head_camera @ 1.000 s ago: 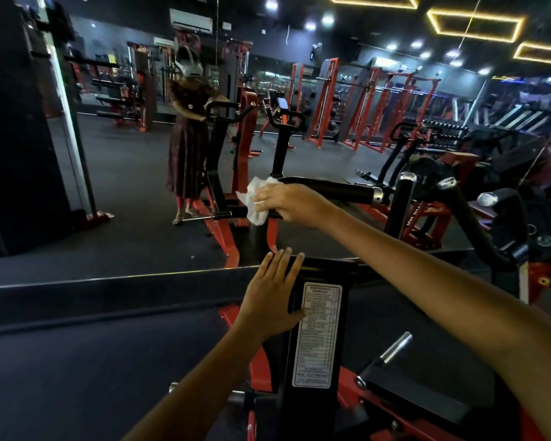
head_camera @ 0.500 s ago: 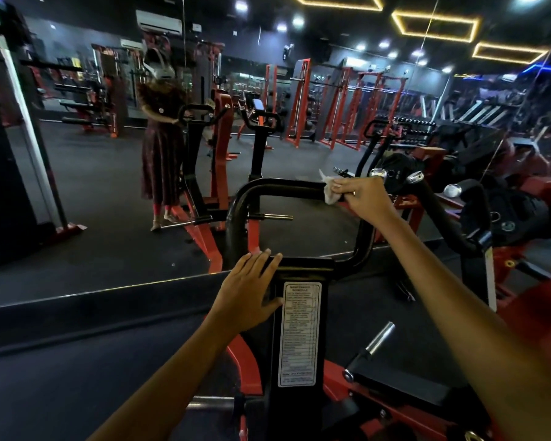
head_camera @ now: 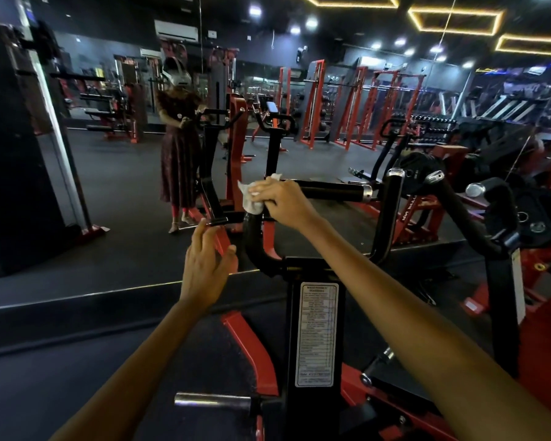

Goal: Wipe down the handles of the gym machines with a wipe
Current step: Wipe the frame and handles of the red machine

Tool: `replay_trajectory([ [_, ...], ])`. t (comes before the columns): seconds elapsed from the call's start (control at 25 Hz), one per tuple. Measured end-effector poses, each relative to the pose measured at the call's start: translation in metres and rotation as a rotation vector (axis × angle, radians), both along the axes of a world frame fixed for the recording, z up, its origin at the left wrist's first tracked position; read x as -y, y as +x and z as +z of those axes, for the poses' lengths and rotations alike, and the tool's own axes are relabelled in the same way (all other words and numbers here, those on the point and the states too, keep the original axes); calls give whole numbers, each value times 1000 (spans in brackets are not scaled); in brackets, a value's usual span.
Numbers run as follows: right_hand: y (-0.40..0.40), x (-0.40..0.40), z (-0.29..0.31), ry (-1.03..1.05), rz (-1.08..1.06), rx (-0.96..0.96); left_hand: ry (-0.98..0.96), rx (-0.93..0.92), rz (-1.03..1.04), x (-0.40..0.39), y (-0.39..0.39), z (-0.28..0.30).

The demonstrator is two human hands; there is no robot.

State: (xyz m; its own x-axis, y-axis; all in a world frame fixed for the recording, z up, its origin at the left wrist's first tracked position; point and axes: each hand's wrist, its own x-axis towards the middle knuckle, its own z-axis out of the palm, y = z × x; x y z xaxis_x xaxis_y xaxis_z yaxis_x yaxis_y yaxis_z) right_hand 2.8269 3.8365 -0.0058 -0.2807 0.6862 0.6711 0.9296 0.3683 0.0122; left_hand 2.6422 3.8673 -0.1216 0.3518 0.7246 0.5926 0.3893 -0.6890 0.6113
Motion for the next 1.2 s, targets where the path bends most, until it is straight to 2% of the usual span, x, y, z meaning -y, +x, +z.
replay_trajectory([
  [0.16,-10,11,-19,-214,25,136,-81,6,-2,-8,-5,9],
  [0.4,-6,44,-68,-305,0,215,-112,-4,-134,-9,3,30],
  [0.52,13,74,-81,-335,27,108,-133,-23,-185,-3,12,49],
  [0.68,6,77,-47,-502,-124,-113,-272,-4,-303,-8,35,67],
  [0.72,3,73,-38,-428,-161,-177,-319,12,-326,-10,40,69],
  [0.76,4,69,-32,-267,-190,-281,-355,18,-348,-10,43,71],
  [0.88,24,66,-30,442,-395,-754,-386,37,-411,-12,48,66],
  [0.96,42,69,-35,698,-582,-1065,-388,28,-424,-13,50,62],
  [1.04,59,65,-39,807,-652,-1253,-410,32,-416,-9,51,59],
  [1.08,63,58,-38,825,-661,-1267,-417,40,-415,-8,52,58],
  [1.2,36,28,-37,658,-658,-1146,-420,55,-426,-10,53,53],
])
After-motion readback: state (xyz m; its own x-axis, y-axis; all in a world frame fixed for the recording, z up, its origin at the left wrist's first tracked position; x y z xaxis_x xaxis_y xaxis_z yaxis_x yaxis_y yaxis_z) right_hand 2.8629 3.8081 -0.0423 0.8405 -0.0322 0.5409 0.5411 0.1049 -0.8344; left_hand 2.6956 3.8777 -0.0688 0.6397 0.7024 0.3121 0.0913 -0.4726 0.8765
